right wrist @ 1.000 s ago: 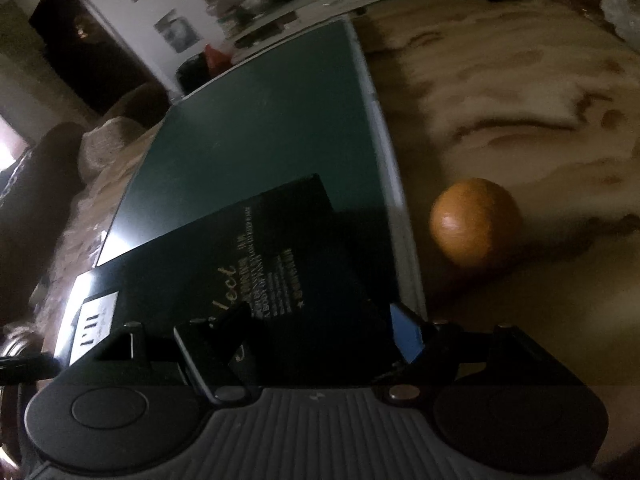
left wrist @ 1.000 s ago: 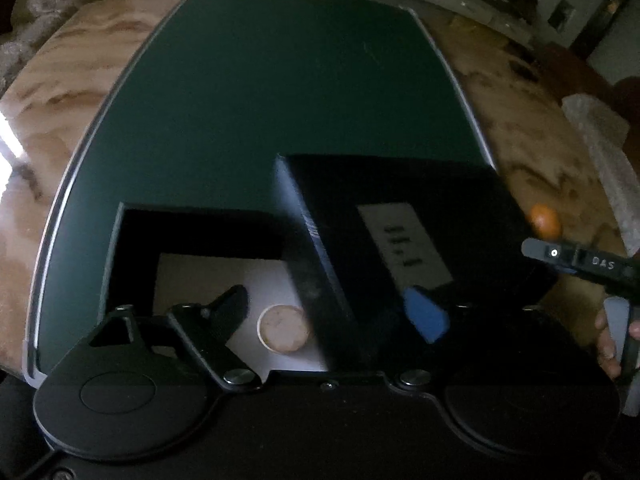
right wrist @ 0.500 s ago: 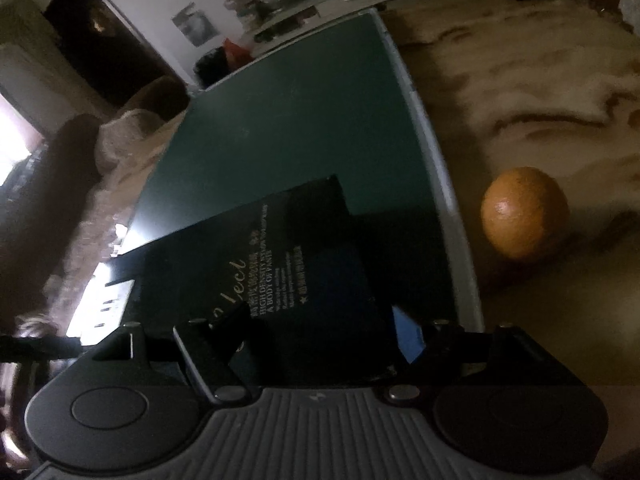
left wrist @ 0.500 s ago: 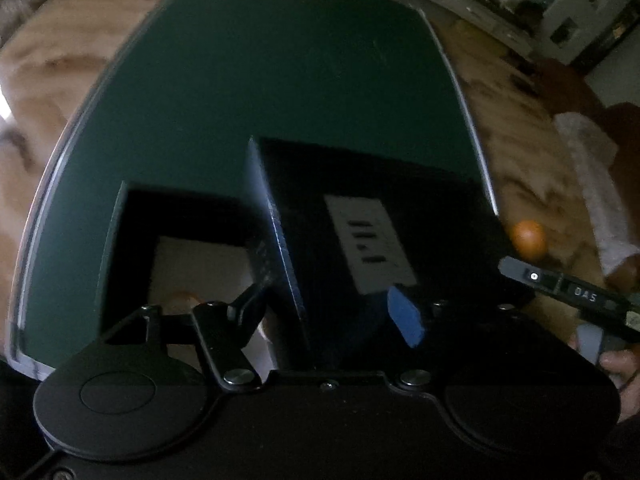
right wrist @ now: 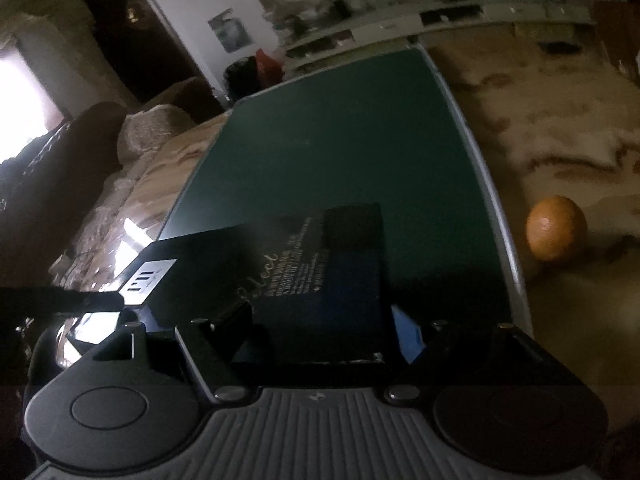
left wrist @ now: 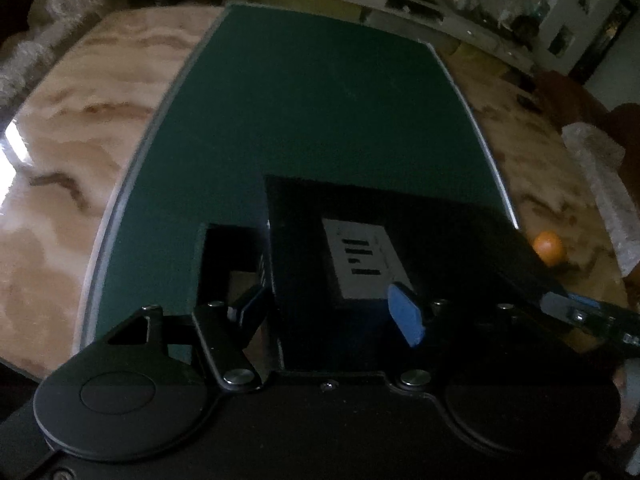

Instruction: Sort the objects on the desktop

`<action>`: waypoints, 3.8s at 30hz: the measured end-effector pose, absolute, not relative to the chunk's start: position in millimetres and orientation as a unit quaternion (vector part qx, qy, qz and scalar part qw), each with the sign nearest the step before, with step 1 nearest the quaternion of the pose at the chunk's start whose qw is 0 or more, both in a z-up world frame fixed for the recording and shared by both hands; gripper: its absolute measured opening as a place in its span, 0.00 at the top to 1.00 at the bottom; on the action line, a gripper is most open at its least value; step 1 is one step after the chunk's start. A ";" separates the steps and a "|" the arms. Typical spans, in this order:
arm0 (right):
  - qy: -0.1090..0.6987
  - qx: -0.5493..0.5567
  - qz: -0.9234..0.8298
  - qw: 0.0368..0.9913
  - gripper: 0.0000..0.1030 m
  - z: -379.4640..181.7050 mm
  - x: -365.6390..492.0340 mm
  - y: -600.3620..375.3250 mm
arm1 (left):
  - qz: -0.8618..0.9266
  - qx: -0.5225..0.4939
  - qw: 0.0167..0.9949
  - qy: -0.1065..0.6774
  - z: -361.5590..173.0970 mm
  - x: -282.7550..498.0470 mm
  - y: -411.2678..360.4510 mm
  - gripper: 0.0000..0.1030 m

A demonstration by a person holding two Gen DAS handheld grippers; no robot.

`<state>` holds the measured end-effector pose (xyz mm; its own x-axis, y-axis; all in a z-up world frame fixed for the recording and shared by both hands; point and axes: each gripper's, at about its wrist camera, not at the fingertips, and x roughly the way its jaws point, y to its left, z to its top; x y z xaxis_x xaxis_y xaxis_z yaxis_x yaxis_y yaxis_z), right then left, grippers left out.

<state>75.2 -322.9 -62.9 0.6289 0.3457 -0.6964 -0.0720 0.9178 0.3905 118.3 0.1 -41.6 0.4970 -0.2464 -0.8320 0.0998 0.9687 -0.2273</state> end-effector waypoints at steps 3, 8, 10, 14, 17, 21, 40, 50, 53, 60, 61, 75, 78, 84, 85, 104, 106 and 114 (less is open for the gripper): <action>0.417 0.155 0.111 0.888 0.23 -55.9 60.8 -297.5 | -0.094 -0.064 0.867 0.486 -40.8 108.5 13.9 0.34; 0.424 0.138 0.099 0.890 0.23 -61.2 45.5 -263.8 | -0.084 -0.068 0.863 0.493 -52.0 98.4 37.3 0.33; 0.429 0.139 0.094 0.888 0.23 -65.2 44.2 -255.8 | -0.084 -0.070 0.863 0.493 -55.8 96.7 43.5 0.33; 0.433 0.151 0.078 0.885 0.23 -74.1 42.0 -250.9 | -0.084 -0.072 0.863 0.493 -63.4 95.9 49.6 0.32; 0.431 0.148 0.065 0.888 0.23 -77.6 39.0 -249.7 | -0.091 -0.075 0.864 0.490 -66.9 96.5 49.1 0.32; 0.429 0.150 0.056 0.889 0.23 -82.4 39.9 -249.6 | -0.095 -0.073 0.867 0.484 -68.0 101.0 45.8 0.28; 0.429 0.138 0.048 0.892 0.22 -108.6 62.9 -241.2 | -0.089 -0.077 0.858 0.500 -92.5 107.7 52.3 0.27; 0.393 0.090 0.062 0.913 0.24 -79.1 31.8 -218.6 | -0.025 0.019 0.877 0.479 -67.7 79.1 25.6 0.18; 0.402 0.054 0.064 0.912 0.24 -79.2 32.4 -198.5 | -0.037 0.036 0.868 0.493 -72.2 78.1 7.0 0.17; 0.457 0.060 0.052 0.886 0.24 -105.4 46.6 -189.2 | -0.047 0.044 0.839 0.540 -95.8 84.0 -11.9 0.17; 0.454 0.052 0.048 0.888 0.24 -105.8 46.3 -188.5 | -0.045 0.045 0.837 0.543 -98.1 83.7 -12.0 0.17; 0.455 0.055 0.018 0.889 0.02 -69.4 10.4 -184.6 | -0.002 0.036 0.849 0.527 -64.1 34.4 0.3 0.08; 0.464 0.061 0.004 0.884 0.00 -58.3 -3.2 -180.5 | 0.005 0.042 0.854 0.519 -49.0 13.0 -0.5 0.04; 0.484 0.046 -0.027 0.873 0.00 -47.6 -29.3 -167.0 | 0.019 0.058 0.855 0.515 -36.9 -19.3 -0.1 0.02; 0.481 0.041 -0.035 0.875 0.00 -45.2 -34.2 -165.5 | 0.015 0.058 0.855 0.515 -35.9 -24.2 0.2 0.02; 0.496 0.074 -0.057 0.863 0.00 -26.1 -77.2 -172.6 | -0.021 0.040 0.858 0.512 -29.1 -61.1 2.0 0.02; 0.495 0.073 -0.056 0.864 0.00 -25.5 -76.7 -172.1 | -0.023 0.034 0.857 0.514 -29.6 -60.3 3.2 0.02; 0.498 0.071 -0.051 0.863 0.00 -26.7 -74.7 -170.3 | -0.023 0.032 0.856 0.515 -31.1 -58.9 4.0 0.02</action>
<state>-74.7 -170.3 -26.7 0.4986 -0.0183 -0.8666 0.1593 0.9847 0.0709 -58.9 4.0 -31.1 0.4689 -0.0060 -0.8832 0.0727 0.9968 0.0319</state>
